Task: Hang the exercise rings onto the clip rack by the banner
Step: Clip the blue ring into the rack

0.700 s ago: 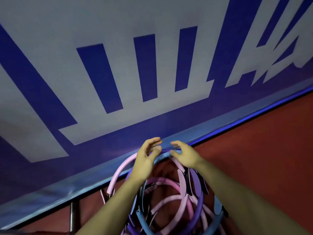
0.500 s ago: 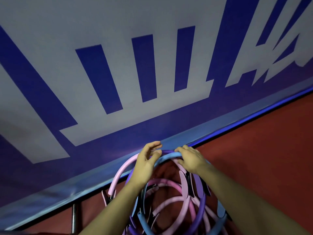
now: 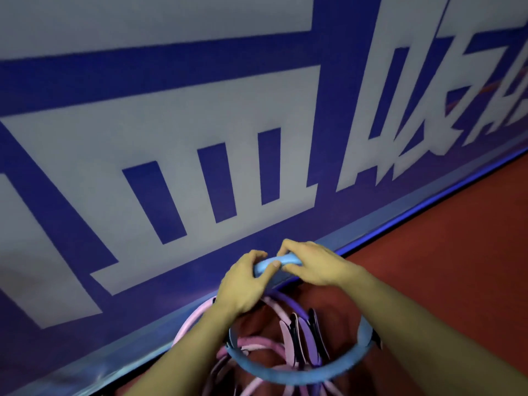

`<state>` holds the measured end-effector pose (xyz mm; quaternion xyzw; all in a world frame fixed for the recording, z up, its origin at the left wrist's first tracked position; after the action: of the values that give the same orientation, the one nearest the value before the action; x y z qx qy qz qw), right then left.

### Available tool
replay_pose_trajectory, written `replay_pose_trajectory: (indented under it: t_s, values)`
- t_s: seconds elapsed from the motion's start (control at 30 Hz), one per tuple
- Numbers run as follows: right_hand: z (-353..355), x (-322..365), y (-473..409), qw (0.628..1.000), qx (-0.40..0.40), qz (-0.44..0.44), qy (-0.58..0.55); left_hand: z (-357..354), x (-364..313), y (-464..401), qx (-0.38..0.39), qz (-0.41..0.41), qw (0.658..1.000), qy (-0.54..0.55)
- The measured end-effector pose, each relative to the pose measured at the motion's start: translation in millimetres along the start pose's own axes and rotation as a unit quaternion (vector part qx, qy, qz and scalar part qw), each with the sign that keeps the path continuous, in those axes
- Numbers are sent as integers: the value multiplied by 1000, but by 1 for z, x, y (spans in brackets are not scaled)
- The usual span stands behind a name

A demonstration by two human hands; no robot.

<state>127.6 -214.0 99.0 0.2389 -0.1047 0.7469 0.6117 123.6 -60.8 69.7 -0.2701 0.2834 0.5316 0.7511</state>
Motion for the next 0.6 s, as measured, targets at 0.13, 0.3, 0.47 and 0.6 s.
replay_pose_trajectory:
  t_s: [0.13, 0.3, 0.47, 0.6]
  values:
    - [69, 18, 13, 999, -24, -17, -14, 40, -52, -14, -13, -13, 998, -61]
    - [181, 68, 37, 999, -32, -30, -11, 120, -151, -31, -21, -26, 997, -67]
    - [319, 146, 62, 999, -32, -35, 22, 234, -280, -42, -28, -41, 992, -120]
    - [411, 211, 86, 996, -19, -37, 76, 318, -377, -41, -16, -68, 984, -165]
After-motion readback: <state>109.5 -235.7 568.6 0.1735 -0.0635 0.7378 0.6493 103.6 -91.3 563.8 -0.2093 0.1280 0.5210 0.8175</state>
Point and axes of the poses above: each hand's wrist, its own y-axis away from the middle knuckle, its own z-axis out of the back of the hand, x = y × z, the point moved 10 cm from there along -y, towards the middle knuckle, and after that the axes turned 10 degrees about -z, right-handed, at the moved point
